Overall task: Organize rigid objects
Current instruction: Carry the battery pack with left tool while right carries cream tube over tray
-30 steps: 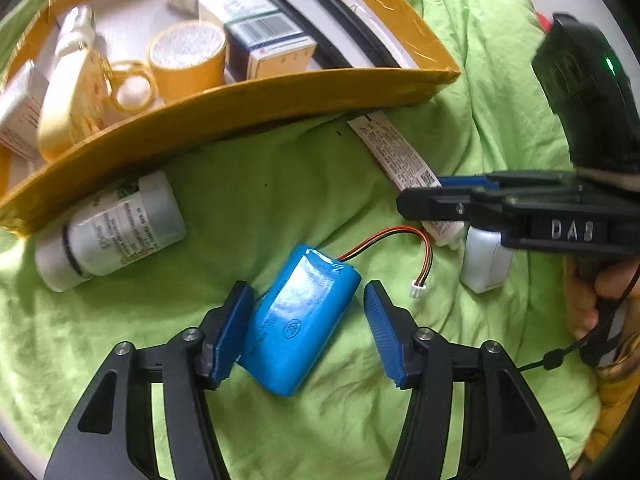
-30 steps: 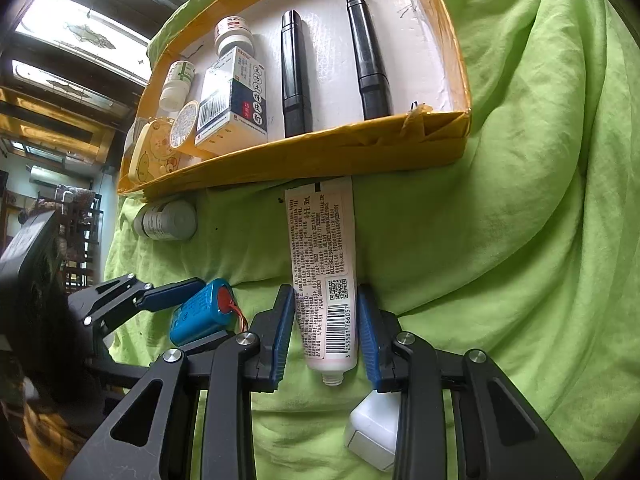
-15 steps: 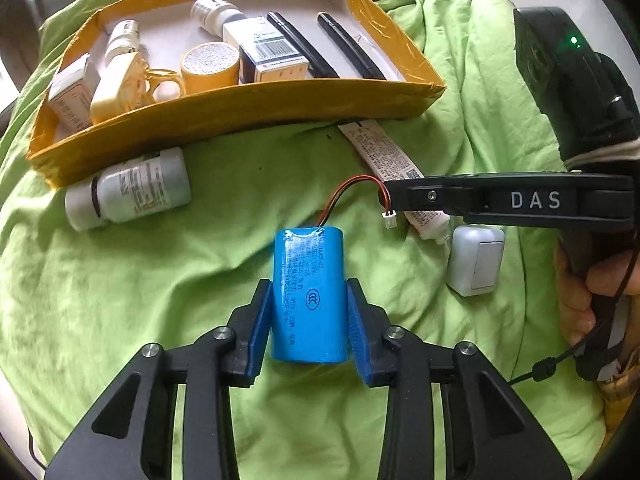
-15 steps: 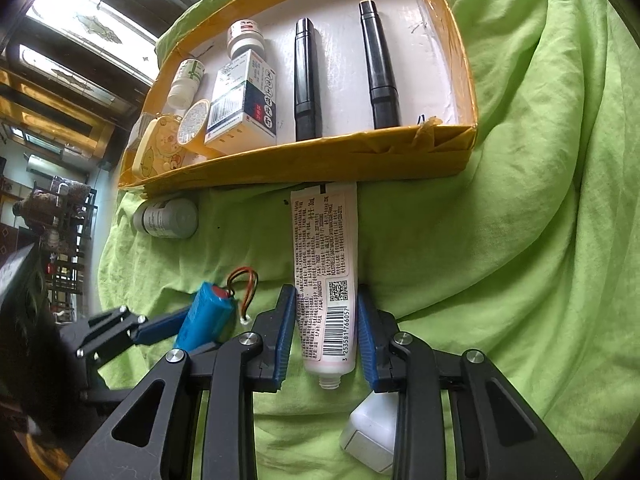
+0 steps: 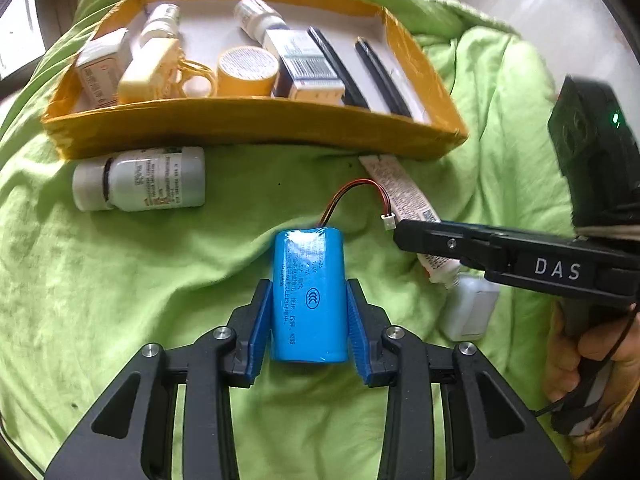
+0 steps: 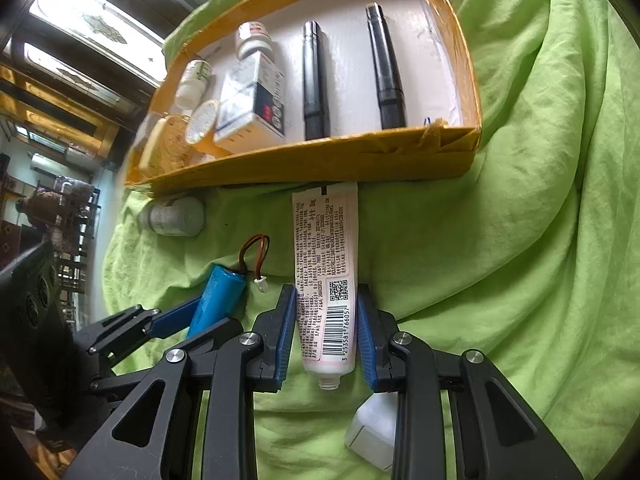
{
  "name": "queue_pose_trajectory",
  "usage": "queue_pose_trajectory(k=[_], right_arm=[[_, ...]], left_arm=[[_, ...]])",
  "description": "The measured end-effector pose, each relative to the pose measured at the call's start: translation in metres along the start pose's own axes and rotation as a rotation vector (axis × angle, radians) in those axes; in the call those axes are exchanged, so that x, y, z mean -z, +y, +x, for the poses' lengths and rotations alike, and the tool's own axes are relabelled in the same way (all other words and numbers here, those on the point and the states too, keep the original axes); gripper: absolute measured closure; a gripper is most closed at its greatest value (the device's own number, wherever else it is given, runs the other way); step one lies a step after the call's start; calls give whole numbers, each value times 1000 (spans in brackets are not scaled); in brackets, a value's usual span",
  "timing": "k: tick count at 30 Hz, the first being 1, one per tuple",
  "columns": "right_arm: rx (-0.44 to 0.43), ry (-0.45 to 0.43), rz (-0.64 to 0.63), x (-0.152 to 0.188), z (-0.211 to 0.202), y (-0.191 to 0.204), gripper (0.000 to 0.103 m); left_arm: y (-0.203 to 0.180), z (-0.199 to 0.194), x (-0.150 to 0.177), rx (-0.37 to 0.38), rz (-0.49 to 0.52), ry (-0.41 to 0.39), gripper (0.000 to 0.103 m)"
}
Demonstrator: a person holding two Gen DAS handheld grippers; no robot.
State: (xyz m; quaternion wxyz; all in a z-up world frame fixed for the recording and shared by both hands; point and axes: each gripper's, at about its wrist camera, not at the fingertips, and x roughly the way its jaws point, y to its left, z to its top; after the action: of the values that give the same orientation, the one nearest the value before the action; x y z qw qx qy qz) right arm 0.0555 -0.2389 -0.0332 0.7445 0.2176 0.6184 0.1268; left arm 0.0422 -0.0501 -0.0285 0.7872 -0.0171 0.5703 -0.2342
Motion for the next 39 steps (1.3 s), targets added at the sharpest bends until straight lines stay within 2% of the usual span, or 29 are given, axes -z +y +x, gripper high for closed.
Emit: queue_pose_trajectory(k=[11,25,30,39], right_arm=[[-73,-54,-26,3,-22,9,78],[-108,-98,-15,0,-32,17,78],[-106,-122,-7,-5,-36,18,78],[-78,-187,1,-20,-52,21,77]], left_arm=[[1,-45,3,27,-6,-91,70],[5,-62,-23,-40,-42,-172,70],[1,-67,-35,-90,-38,-211,70],[-3,-61,-55,-122,-18,-219,70]])
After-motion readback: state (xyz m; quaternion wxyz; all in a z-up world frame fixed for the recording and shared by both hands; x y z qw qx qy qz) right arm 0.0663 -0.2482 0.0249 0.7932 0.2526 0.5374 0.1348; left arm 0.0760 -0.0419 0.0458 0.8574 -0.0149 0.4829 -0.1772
